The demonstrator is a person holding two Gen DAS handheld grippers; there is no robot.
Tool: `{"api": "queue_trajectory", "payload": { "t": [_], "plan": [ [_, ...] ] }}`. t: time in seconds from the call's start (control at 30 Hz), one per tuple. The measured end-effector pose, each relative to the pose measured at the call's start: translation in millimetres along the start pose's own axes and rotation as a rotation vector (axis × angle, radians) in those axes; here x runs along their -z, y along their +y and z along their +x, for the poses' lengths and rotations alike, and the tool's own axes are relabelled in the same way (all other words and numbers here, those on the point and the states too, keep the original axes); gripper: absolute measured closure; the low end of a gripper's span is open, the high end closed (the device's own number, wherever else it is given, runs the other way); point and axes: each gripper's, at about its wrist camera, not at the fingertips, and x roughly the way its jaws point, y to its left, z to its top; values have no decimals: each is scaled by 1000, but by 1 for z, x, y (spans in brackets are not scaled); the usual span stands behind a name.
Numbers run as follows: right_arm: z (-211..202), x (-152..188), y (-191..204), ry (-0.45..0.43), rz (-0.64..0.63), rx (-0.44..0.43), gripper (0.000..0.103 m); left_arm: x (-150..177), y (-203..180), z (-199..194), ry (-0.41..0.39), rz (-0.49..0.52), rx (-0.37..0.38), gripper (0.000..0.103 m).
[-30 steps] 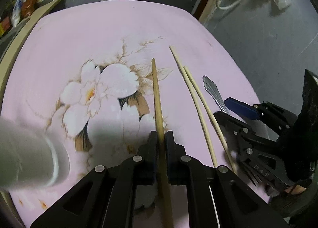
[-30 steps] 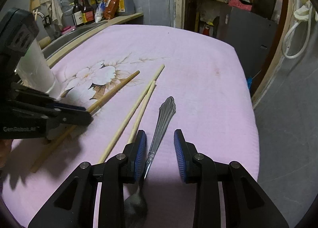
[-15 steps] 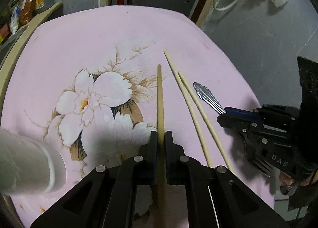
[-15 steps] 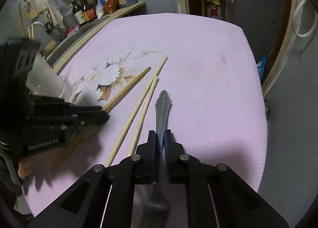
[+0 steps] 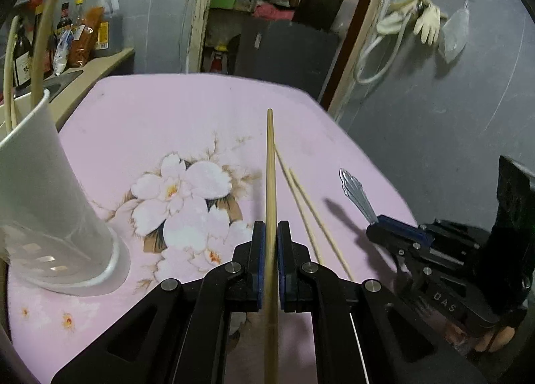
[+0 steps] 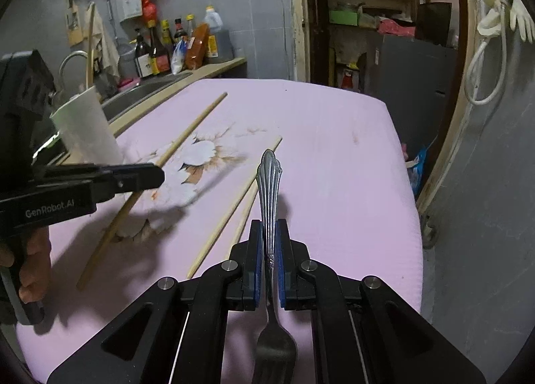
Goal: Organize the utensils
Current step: 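Lift chopstick and fork and carry both toward the white caddy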
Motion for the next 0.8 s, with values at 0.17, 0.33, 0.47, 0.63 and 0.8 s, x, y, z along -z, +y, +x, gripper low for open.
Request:
{"api": "queue_trajectory", "payload": {
  "t": [0.17, 0.33, 0.47, 0.63, 0.8],
  "plan": [
    [7, 1, -11, 61, 33, -18, 98, 5, -1, 16, 96, -66, -22, 99],
    [-2, 0, -11, 21, 37, -15, 98, 2, 9, 22, 109, -109, -4, 99],
    [9, 2, -10, 63, 40, -24, 98, 1, 9, 21, 111, -108, -5, 99],
    [13, -5, -7, 125, 1, -12, 96, -2, 9, 23, 121, -111, -8, 99],
    [8, 0, 2, 186, -76, 4, 87, -2, 9, 25, 128, -114, -2, 98]
  ]
}}
